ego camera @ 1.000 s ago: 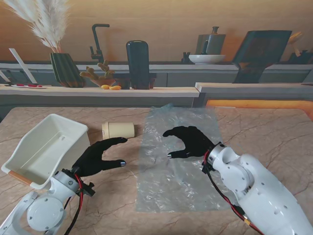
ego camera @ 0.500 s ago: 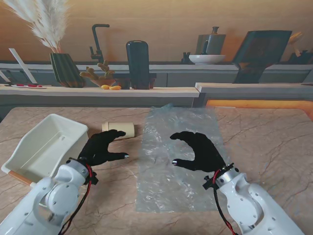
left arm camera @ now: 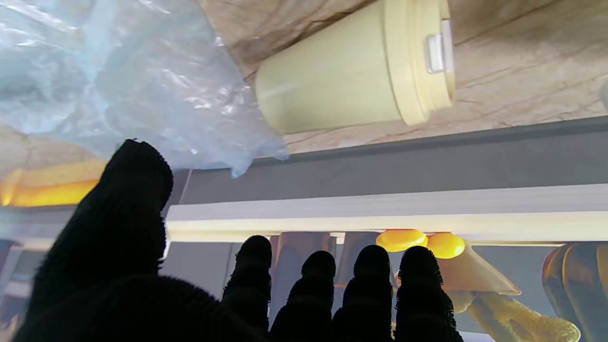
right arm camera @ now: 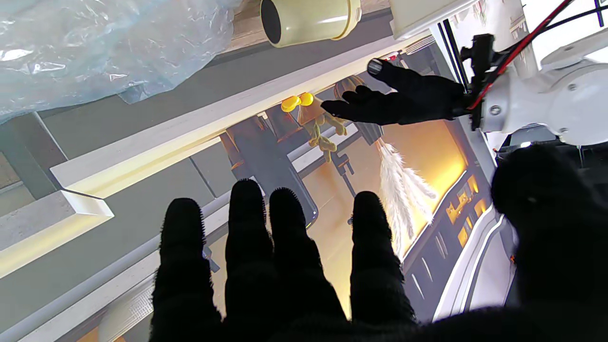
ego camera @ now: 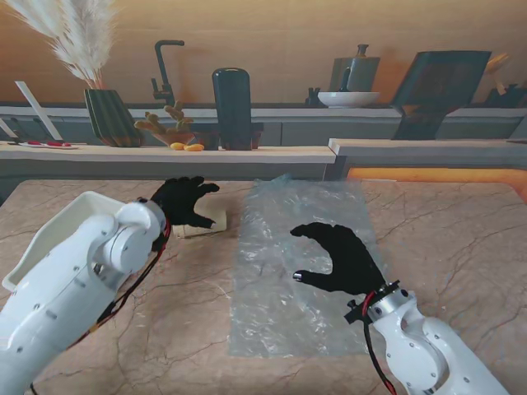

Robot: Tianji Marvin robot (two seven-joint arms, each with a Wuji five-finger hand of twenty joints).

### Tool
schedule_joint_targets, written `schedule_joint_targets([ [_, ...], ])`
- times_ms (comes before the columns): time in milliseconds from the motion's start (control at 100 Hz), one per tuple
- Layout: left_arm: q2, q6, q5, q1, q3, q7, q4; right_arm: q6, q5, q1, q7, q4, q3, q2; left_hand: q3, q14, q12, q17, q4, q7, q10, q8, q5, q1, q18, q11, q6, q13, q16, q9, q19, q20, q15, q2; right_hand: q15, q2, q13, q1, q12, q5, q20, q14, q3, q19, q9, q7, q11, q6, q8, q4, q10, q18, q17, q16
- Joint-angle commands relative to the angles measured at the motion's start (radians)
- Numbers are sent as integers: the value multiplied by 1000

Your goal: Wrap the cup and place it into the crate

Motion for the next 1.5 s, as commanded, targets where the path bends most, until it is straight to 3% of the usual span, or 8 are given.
schedule_joint_targets([
  [0, -10, 18, 0, -41, 14, -24, 21, -4, 5, -14, 0, -14, 2, -6, 25, -12, -19, -5, 15, -18, -12, -13, -31, -32, -16, -5, -1, -30, -17, -33, -34, -5, -18, -45, -2, 11, 9, 5, 14, 16, 24, -1, 5, 7, 12, -11, -13, -1, 15, 27, -9, 1, -1, 16],
  [390, -37, 156, -138, -261, 288, -21, 279, -9, -7, -33, -32, -27, 10, -10, 119, -26, 33, 9, -11, -1, -5, 24, -32, -157, -61, 55, 91, -35, -10, -43, -95, 2, -4, -84, 3, 23, 21, 12, 15, 24, 27, 1, 2, 9, 23, -12, -11, -3, 18, 30, -8, 3, 7, 20],
  [860, -107, 219, -244, -369, 531, 112, 544, -9, 1, -32, -40, -26, 9, -12, 208, -58, 25, -32, -12, -121, -19, -37, -80, -152, -100, 15, 23, -97, -38, -81, -139, -43, -21, -98, 12, 47, 34, 19, 16, 34, 29, 2, -9, 12, 36, -7, -4, -4, 22, 34, -7, 7, 16, 26],
  [1160, -158, 194, -314, -412, 668, 125, 672, -12, 3, -43, -64, -28, 17, -17, 333, -48, 119, 38, -15, 244, -38, 174, 42, -104, -91, 204, 45, 44, 7, 163, -75, -60, 94, -148, 18, 71, 45, 16, 16, 51, 30, 4, -16, 15, 51, -1, 0, -7, 24, 37, -6, 9, 22, 28],
  [1310, -175, 192, -316, -416, 716, 136, 708, -14, 9, -44, -71, -28, 18, -20, 423, -43, 184, 50, -15, 446, -56, 339, 71, -48, -69, 287, 42, 147, 78, 267, 182, 11, 185, -165, 20, 83, 50, 15, 16, 63, 30, 4, -20, 16, 60, 2, 1, -11, 24, 38, -6, 11, 25, 30],
  [1410, -189, 199, -323, -410, 729, 152, 732, -15, 9, -43, -73, -26, 18, -20, 496, -32, 280, 67, 6, 561, -81, 428, 97, 43, -13, 412, 34, 273, 190, 373, 570, 155, 324, -152, 20, 89, 50, 15, 16, 65, 30, 4, -23, 17, 63, 1, 0, -13, 23, 39, -6, 12, 26, 30],
  [1460, -194, 205, -324, -407, 733, 161, 740, -15, 10, -43, -74, -26, 18, -20, 541, -27, 358, 119, 23, 648, -94, 483, 120, 93, 4, 515, 19, 354, 285, 437, 721, 232, 447, -138, 20, 89, 51, 15, 15, 66, 30, 4, -24, 17, 63, 2, 0, -14, 23, 39, -6, 12, 26, 30],
  [1490, -196, 203, -323, -404, 732, 170, 745, -15, 10, -43, -75, -26, 18, -20, 550, -22, 546, 158, -15, 701, -101, 519, 144, 156, 17, 503, 5, 410, 355, 518, 796, 277, 516, -194, 20, 90, 52, 15, 15, 66, 30, 3, -24, 17, 64, 2, 0, -14, 23, 40, -7, 13, 26, 30],
])
